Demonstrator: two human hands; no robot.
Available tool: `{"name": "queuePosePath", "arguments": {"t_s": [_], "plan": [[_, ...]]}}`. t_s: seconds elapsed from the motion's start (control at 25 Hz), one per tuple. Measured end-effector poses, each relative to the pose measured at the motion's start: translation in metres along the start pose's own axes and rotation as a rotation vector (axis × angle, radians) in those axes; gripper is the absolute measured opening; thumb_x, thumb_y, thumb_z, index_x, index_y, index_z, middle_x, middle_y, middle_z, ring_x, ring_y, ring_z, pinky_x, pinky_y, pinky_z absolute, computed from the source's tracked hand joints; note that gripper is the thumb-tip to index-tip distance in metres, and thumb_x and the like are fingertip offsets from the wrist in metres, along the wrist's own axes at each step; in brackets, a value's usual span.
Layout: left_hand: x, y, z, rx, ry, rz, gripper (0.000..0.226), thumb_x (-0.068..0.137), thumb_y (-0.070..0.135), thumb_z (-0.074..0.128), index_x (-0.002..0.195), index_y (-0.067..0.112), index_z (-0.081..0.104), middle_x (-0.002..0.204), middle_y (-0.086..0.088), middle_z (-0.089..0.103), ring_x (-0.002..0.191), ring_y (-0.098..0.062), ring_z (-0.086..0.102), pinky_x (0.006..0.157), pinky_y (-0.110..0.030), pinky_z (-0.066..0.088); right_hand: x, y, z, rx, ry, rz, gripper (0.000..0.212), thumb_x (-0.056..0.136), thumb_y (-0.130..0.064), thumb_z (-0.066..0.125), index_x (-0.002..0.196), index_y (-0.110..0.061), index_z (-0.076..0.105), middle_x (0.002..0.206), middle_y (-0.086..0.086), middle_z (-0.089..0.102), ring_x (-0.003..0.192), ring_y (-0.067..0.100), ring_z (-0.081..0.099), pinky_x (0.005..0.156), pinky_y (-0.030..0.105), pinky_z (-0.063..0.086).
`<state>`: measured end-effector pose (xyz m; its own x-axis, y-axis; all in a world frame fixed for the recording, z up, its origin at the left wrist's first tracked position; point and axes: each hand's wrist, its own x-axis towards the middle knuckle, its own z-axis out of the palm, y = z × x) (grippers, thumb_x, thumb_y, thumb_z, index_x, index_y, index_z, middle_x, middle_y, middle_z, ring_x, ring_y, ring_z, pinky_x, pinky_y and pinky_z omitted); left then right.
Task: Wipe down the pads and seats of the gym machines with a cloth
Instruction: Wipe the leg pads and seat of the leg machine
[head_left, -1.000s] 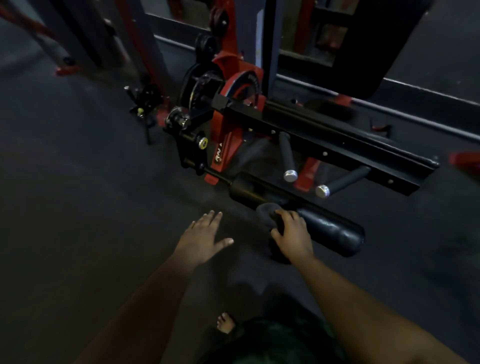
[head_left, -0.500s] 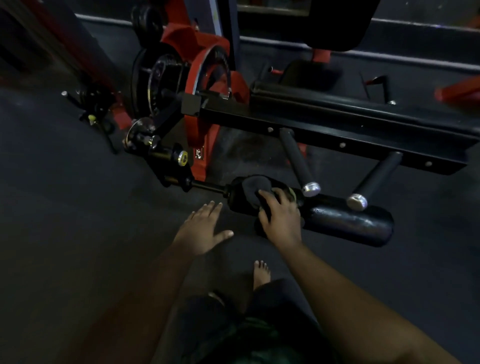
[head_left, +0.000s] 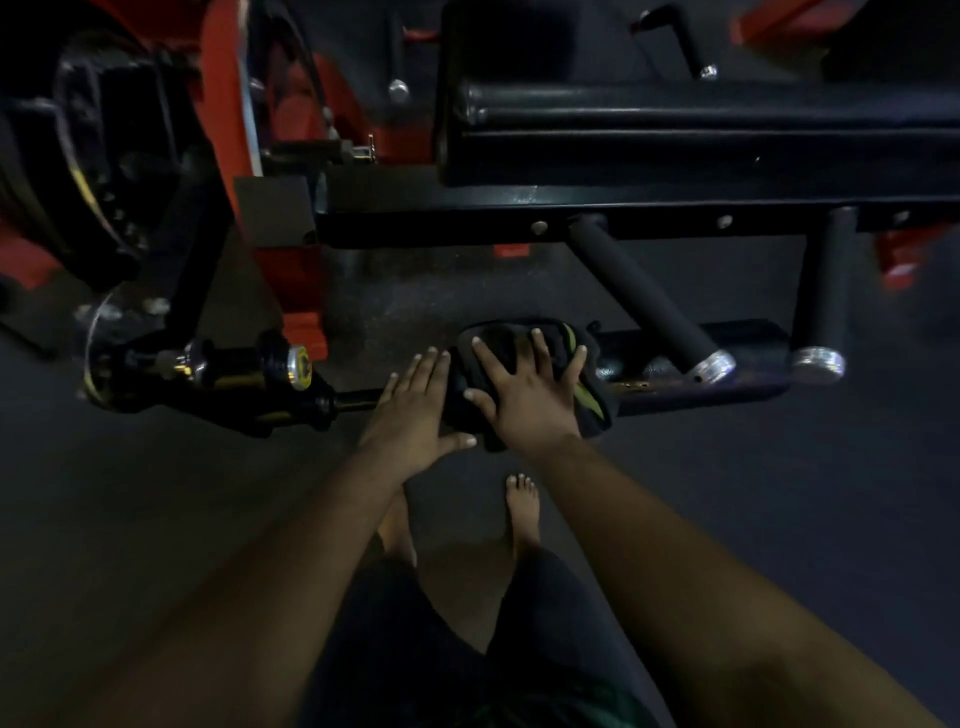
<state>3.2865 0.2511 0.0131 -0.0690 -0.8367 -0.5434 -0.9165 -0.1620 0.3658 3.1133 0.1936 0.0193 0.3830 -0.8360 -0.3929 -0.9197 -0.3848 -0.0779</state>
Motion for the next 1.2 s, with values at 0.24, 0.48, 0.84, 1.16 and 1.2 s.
{"name": "queuePosePath", "arguments": {"t_s": [0.24,0.48,0.84,1.16,1.2], "plan": [[0.017,0.003,0.022,0.004,0.012,0.03,0.143,0.069,0.061,0.082,0.157,0.016,-0.021,0.165,0.0,-0.029,0.155,-0.018,-0.013,0.127,-0.042,0.003,0.007,0.055,0.006,-0.007,0.059,0.049,0.064,0.095,-0.074,0.031,0.152,-0.046,0.032,0.157,0.006,0.038,0.15,0.029,0.025,0.111,0.073,0.015],[0.019,0.013,0.026,-0.019,0.047,-0.038,0.149,0.059,0.05,0.092,0.158,0.018,-0.015,0.168,0.0,-0.02,0.156,-0.021,-0.003,0.127,-0.044,0.011,0.002,0.066,0.007,0.123,0.124,0.344,0.056,0.096,-0.066,0.039,0.147,-0.044,0.042,0.16,0.001,0.034,0.149,0.027,0.022,0.108,0.064,0.023],[0.026,0.012,0.021,0.157,0.101,-0.025,0.14,0.062,0.05,0.091,0.159,0.01,-0.002,0.17,-0.009,0.002,0.156,-0.025,0.007,0.127,-0.046,0.011,-0.008,0.15,0.026,0.212,0.188,0.252,0.074,0.09,-0.083,0.025,0.149,-0.042,0.043,0.157,-0.003,0.041,0.15,0.022,0.027,0.117,0.064,0.019],[0.03,0.071,0.035,0.424,0.122,0.051,0.137,0.069,0.057,0.083,0.158,0.008,-0.009,0.169,-0.012,-0.004,0.156,-0.03,-0.008,0.124,-0.059,0.003,-0.018,0.098,0.03,0.155,0.233,0.334,0.056,0.095,-0.063,0.041,0.144,-0.039,0.049,0.145,0.004,0.056,0.136,0.035,0.045,0.105,0.072,0.03],[0.03,0.072,0.037,0.44,0.128,0.033,0.139,0.066,0.058,0.084,0.158,0.008,-0.007,0.169,-0.012,-0.002,0.156,-0.031,-0.005,0.124,-0.06,0.004,-0.021,0.117,0.03,0.107,0.213,0.234,0.057,0.095,-0.064,0.041,0.145,-0.039,0.049,0.144,0.004,0.057,0.137,0.034,0.045,0.106,0.074,0.027]]}}
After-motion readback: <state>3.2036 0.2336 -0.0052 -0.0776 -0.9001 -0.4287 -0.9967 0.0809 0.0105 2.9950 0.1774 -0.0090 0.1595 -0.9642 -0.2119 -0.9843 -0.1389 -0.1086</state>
